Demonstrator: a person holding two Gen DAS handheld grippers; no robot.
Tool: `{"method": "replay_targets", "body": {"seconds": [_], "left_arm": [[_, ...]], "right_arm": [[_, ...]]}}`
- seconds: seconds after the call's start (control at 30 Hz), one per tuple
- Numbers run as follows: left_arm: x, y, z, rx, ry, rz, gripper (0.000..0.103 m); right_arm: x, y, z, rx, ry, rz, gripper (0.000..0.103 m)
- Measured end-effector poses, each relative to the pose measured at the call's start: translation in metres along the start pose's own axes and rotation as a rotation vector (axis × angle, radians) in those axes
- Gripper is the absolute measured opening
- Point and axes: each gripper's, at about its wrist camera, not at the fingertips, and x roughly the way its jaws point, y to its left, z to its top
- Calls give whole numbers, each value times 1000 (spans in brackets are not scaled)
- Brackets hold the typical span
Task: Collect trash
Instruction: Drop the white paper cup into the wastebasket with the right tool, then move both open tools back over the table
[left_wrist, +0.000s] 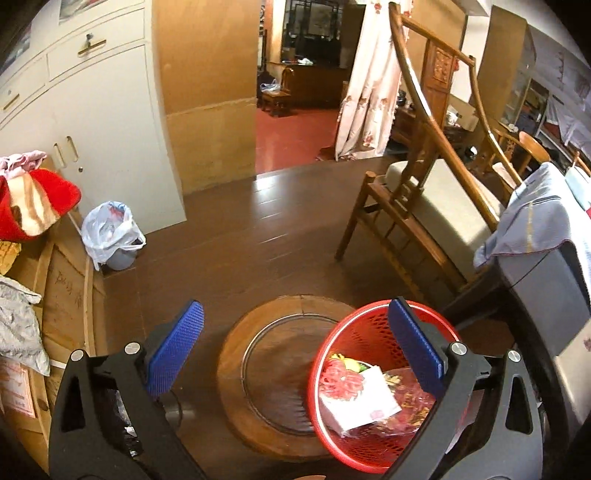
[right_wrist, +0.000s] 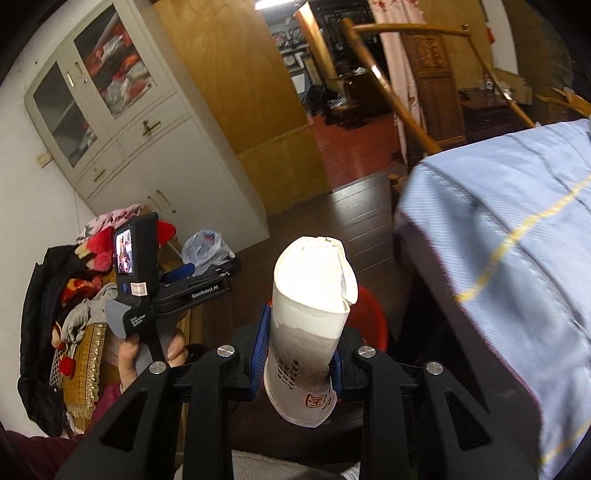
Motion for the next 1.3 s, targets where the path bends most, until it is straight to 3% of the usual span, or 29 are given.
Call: {"method": "replay_targets", "body": {"seconds": [0.03,0.07,0.13,0.17,0.23,0.4,0.63,0.9,1.3], "left_arm": [[3,3,-1,-6,8,0,96],[5,5,0,-12,14,-2,96],[8,8,0,-23,25,-8,96],[8,10,0,-28,29,-9,96],[4,10,2,-31,21,-12,96],[-7,3,4,-23,-10,-15,96],[-26,-25,9,16,-32,-54,96],[-74,-78,14,116,-114,-107,96],[-138,-177,-7,284,-160,-240,96]], "right_arm": [[11,2,2,-8,8,2,34],[23,3,6,-17,13,-9,51],[53,3,10,-32,26,-77,65],[65,1,9,-34,48,-113,64],[64,-1,5,-17,47,-101,64],[22,-5,-6,-52,-25,-166,64],[-30,-19,-24,-12,-95,-177,65],[-98,-37,-41,27,-222,-206,70],[-219,-79,-91,140,-448,-298,78]]}}
